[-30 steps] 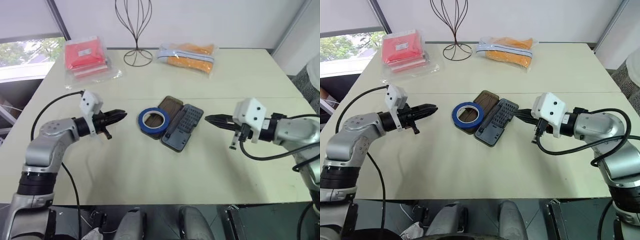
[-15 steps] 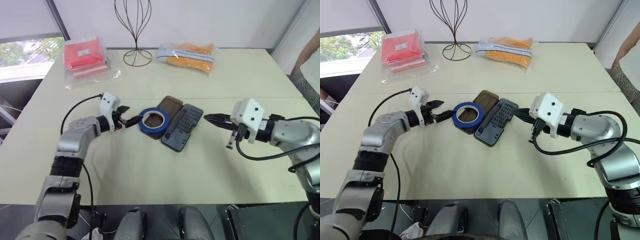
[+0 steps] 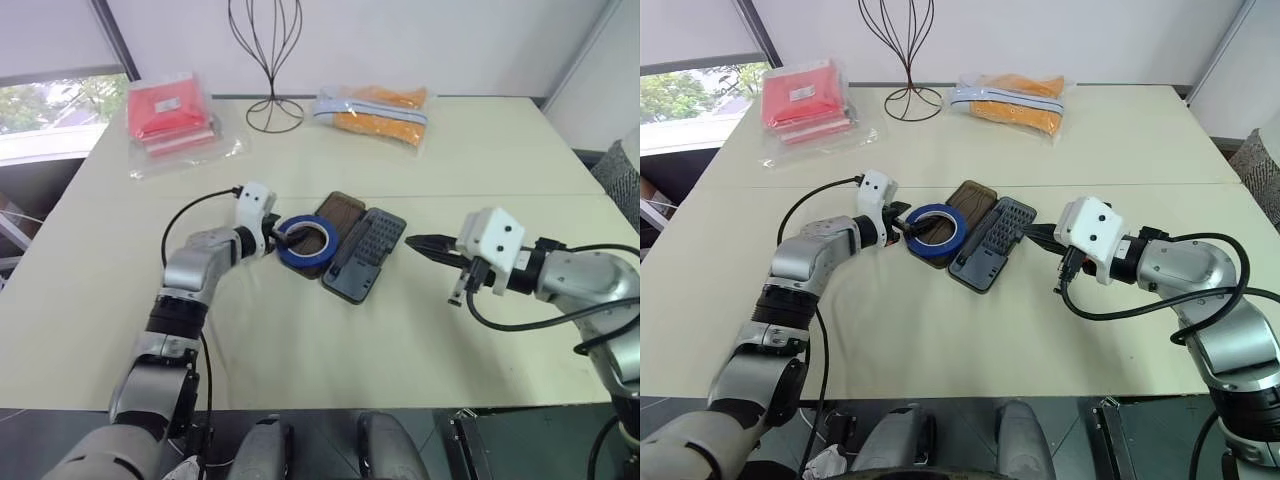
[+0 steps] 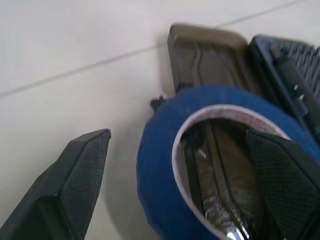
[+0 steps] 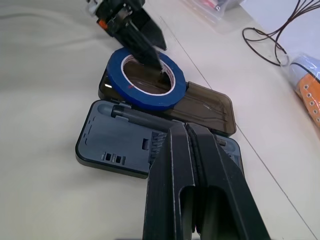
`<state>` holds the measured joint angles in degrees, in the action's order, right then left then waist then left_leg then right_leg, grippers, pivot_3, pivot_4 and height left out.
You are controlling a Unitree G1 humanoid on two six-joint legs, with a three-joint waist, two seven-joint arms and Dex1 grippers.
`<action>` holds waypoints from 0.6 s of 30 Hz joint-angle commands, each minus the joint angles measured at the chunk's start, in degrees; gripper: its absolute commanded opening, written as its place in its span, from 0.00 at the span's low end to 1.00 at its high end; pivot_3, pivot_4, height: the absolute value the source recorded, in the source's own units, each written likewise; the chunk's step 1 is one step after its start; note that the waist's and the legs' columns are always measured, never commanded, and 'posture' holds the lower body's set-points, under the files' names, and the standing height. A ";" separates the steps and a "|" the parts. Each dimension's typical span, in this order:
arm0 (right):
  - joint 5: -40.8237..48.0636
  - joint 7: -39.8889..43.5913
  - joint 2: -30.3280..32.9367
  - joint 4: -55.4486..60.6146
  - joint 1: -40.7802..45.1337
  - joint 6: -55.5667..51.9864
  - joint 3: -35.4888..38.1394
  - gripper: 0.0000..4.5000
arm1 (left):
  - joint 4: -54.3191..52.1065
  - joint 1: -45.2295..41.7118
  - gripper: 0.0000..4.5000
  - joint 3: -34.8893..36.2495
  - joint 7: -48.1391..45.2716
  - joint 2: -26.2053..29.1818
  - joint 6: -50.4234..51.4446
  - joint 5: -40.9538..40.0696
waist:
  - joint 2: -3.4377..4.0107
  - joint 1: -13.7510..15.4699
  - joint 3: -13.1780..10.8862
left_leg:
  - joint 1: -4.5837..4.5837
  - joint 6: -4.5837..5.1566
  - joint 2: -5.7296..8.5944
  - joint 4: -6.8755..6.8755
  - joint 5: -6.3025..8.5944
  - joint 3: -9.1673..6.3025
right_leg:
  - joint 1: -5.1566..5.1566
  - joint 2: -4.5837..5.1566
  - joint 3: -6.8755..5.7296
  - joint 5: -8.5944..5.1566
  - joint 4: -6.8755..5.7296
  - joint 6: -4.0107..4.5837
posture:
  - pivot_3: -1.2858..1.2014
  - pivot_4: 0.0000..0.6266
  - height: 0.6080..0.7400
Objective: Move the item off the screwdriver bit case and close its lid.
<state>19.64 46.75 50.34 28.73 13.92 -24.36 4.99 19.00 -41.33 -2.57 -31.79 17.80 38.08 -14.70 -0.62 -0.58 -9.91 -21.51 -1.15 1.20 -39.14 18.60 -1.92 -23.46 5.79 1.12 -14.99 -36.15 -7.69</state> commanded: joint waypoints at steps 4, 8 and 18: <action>-0.32 -0.59 -0.21 2.00 -0.16 0.79 1.53 0.00 | -2.89 -1.05 0.99 0.67 3.45 0.01 4.54 0.85 | 0.00 0.01 0.00 | 0.00 0.00 0.00 0.00 0.00 0.00 | 0.00 0.00 0.00 0.00 0.00 0.00 | 0.52 0.24 1.00; -0.67 -0.66 -0.44 1.46 0.36 1.17 1.13 0.00 | -3.27 -0.79 0.99 0.43 4.18 -0.03 5.72 0.93 | 0.00 0.01 0.00 | 0.01 -0.01 0.00 0.00 0.00 0.00 | 0.00 0.00 0.00 0.00 -0.01 0.00 | 0.52 0.24 1.00; -1.47 -0.37 -0.99 0.22 1.68 1.95 0.55 0.00 | -3.40 0.15 0.34 0.36 5.50 -0.54 7.79 1.04 | 0.00 -0.13 0.00 | 0.01 -0.08 0.00 0.00 -0.04 0.00 | 0.00 0.00 0.00 0.00 -0.01 0.00 | 0.52 0.24 1.00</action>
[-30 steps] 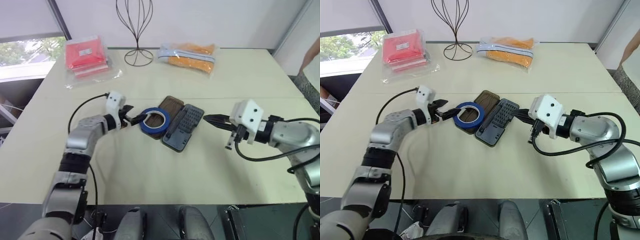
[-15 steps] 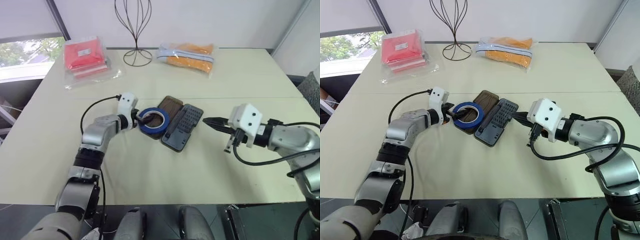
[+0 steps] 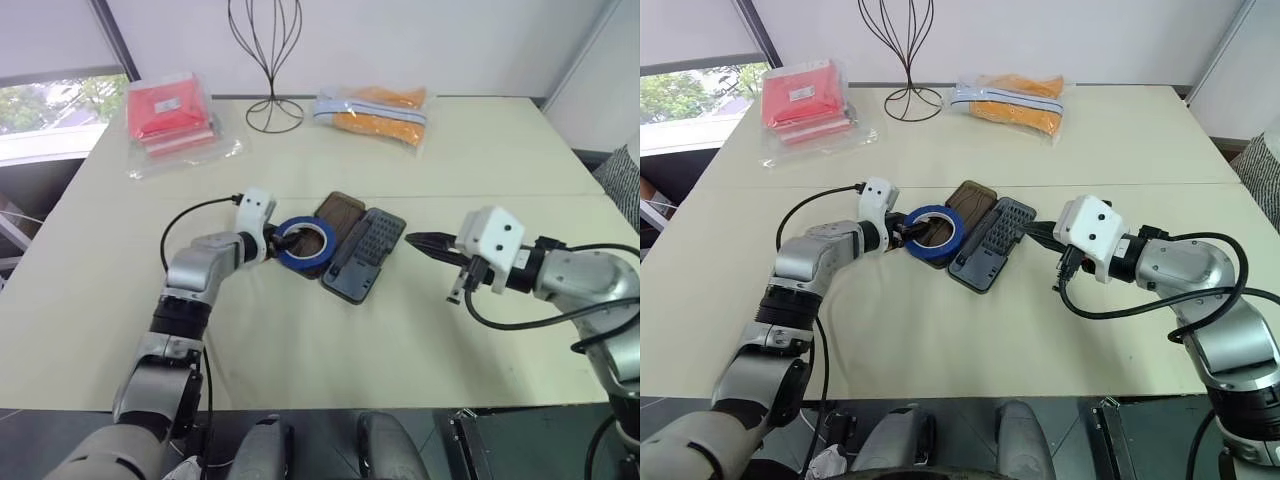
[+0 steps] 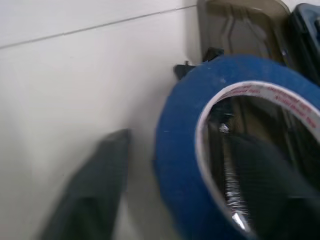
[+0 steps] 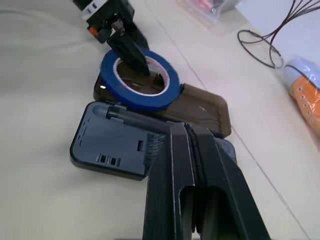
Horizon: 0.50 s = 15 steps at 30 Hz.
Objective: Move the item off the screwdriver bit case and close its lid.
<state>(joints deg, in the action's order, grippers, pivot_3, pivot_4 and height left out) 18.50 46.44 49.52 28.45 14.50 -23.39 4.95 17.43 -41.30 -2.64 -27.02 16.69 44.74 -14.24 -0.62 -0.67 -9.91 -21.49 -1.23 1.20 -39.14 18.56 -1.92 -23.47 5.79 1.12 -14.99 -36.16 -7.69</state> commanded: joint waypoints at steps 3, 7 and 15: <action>-0.49 0.06 -0.25 0.35 1.22 1.16 0.48 0.00 | -2.45 0.36 0.11 0.89 0.94 0.45 2.17 0.26 | 0.00 -0.11 0.00 | 0.02 0.01 0.00 0.00 0.01 0.01 | 0.00 0.00 0.01 0.00 -0.01 0.00 | 0.52 0.24 1.00; -0.63 0.26 -0.30 -0.02 1.52 1.38 0.24 0.00 | -3.27 0.36 0.11 2.06 1.43 0.55 2.92 -0.18 | 0.00 -0.09 0.00 | 0.02 0.00 0.00 0.00 0.00 0.01 | 0.00 0.00 0.01 0.00 -0.02 0.00 | 0.52 0.24 1.00; -0.75 0.76 -0.24 -0.19 1.32 1.67 0.05 0.00 | -8.31 0.29 0.11 9.05 6.08 0.99 1.63 -2.04 | -0.01 -0.05 0.00 | 0.00 -0.06 -0.01 0.00 -0.04 0.00 | -0.02 0.00 0.01 0.00 -0.02 0.00 | 0.52 0.24 1.00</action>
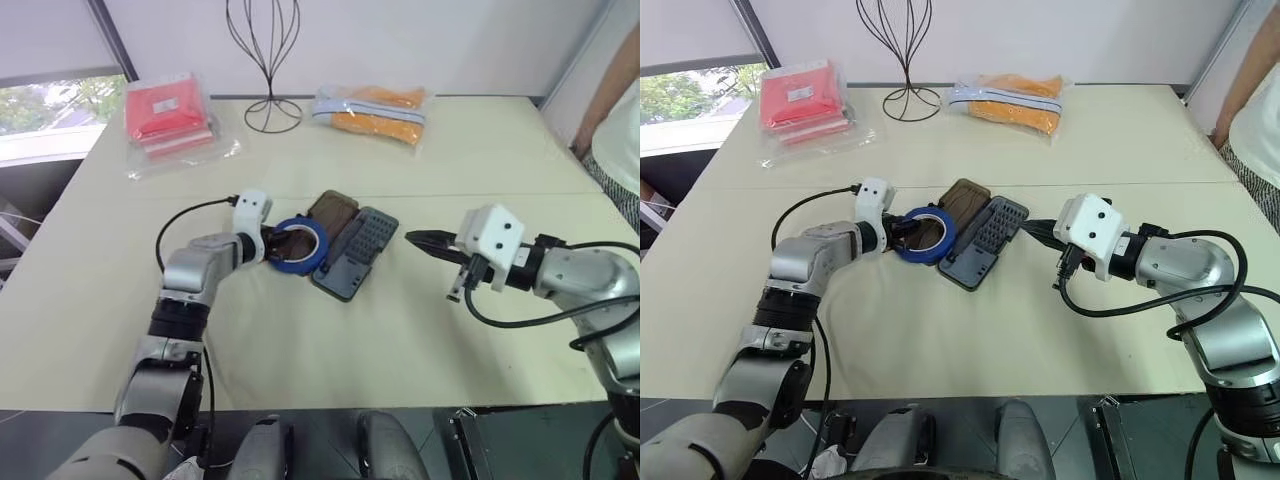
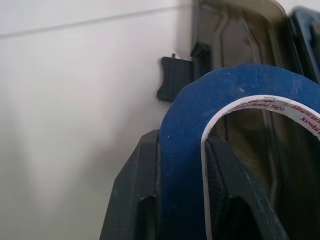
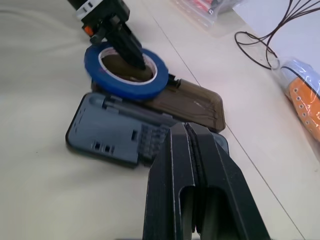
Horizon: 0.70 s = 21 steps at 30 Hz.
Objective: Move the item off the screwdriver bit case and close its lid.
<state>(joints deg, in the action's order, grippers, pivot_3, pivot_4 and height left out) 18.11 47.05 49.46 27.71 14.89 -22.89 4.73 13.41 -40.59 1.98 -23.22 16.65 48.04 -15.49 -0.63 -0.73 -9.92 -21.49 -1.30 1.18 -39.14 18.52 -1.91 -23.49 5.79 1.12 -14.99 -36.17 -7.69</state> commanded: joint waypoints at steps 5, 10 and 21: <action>-0.52 0.58 -0.60 -0.21 1.62 1.52 -0.62 0.00 | -7.98 0.27 0.11 9.14 5.73 0.33 -2.42 -1.89 | 0.00 0.15 0.00 | -0.01 -0.15 0.01 0.00 -0.08 0.00 | 0.01 0.01 0.00 0.00 0.01 0.00 | 0.52 0.24 1.00; -1.02 1.96 -1.35 -2.48 4.11 2.63 -2.51 0.00 | -11.26 3.54 0.11 14.90 13.30 0.61 -3.34 -0.28 | 0.00 0.04 0.00 | 0.00 -0.17 0.03 0.00 -0.09 -0.01 | 0.01 0.04 0.00 0.00 0.02 0.00 | 0.52 0.24 1.00; -2.12 5.57 -2.86 -7.91 8.29 6.17 -6.09 0.00 | -23.61 22.43 0.11 27.95 27.07 2.63 -1.63 2.98 | -0.09 0.56 -0.01 | -0.02 -0.21 0.02 0.03 -0.11 -0.03 | -0.04 0.11 0.00 0.00 0.00 0.00 | 0.52 0.24 1.00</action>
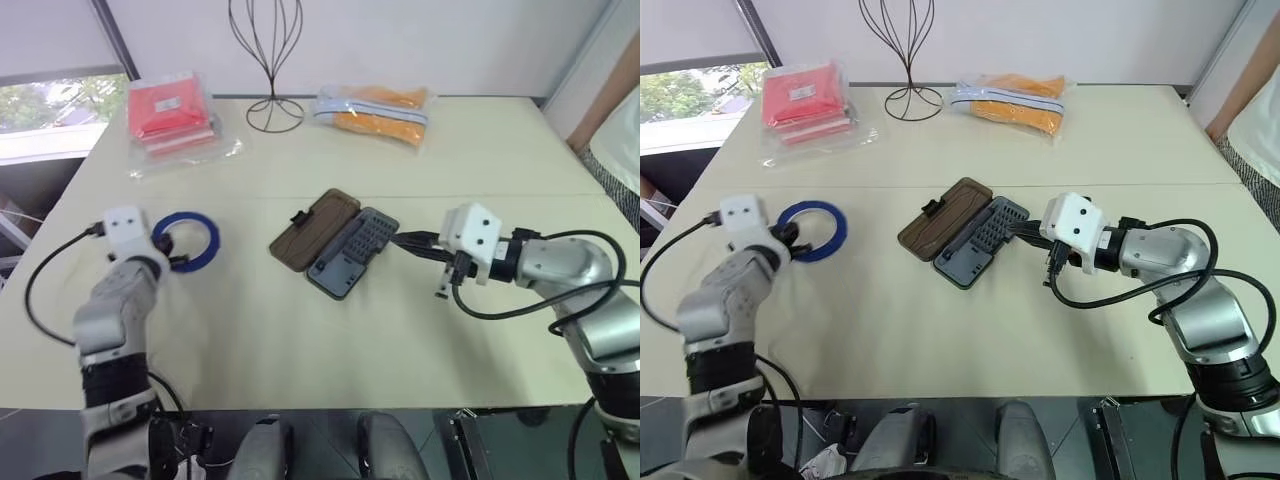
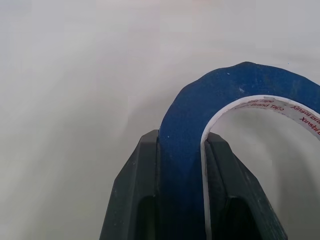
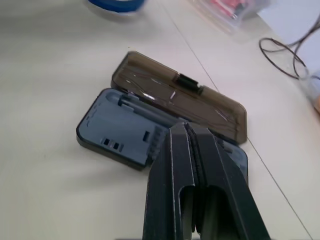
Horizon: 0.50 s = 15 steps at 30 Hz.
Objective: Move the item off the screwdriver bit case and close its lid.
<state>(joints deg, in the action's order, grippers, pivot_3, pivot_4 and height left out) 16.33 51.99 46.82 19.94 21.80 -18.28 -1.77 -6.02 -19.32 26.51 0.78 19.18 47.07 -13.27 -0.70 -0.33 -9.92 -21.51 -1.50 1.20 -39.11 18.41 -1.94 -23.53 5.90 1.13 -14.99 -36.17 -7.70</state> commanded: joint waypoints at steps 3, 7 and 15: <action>-0.66 1.29 -0.53 -0.85 1.78 2.07 0.10 0.00 | -4.59 3.62 0.11 5.81 5.67 -0.76 -1.65 1.10 | -0.03 0.75 0.00 | 0.00 0.00 0.01 -0.01 0.00 0.00 | 0.01 0.01 0.00 0.00 0.02 0.00 | 0.52 0.24 1.00; -0.95 1.93 -0.76 -1.42 2.26 2.49 -0.19 0.00 | -2.90 5.74 0.11 8.47 8.57 -1.80 -3.09 1.51 | -0.04 0.96 0.01 | 0.00 -0.01 0.02 0.00 0.01 0.02 | 0.00 0.01 0.00 0.00 0.03 0.00 | 0.52 0.24 1.00; -1.29 2.13 -0.78 -1.04 2.16 2.25 0.11 0.00 | 0.67 7.94 0.77 8.45 8.75 -1.71 -6.26 1.43 | -0.01 0.92 0.02 | 0.04 -0.01 0.02 0.01 0.01 0.04 | 0.00 0.02 0.00 0.00 0.02 0.00 | 0.52 0.24 1.00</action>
<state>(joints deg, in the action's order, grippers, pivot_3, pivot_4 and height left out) 14.76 54.07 46.06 17.68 23.25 -16.76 -2.85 -5.79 -11.77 34.74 9.17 17.03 41.38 -12.32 -0.71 0.59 -9.89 -21.46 -1.51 1.21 -39.10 18.43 -1.90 -23.52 5.91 1.12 -14.99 -36.16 -7.69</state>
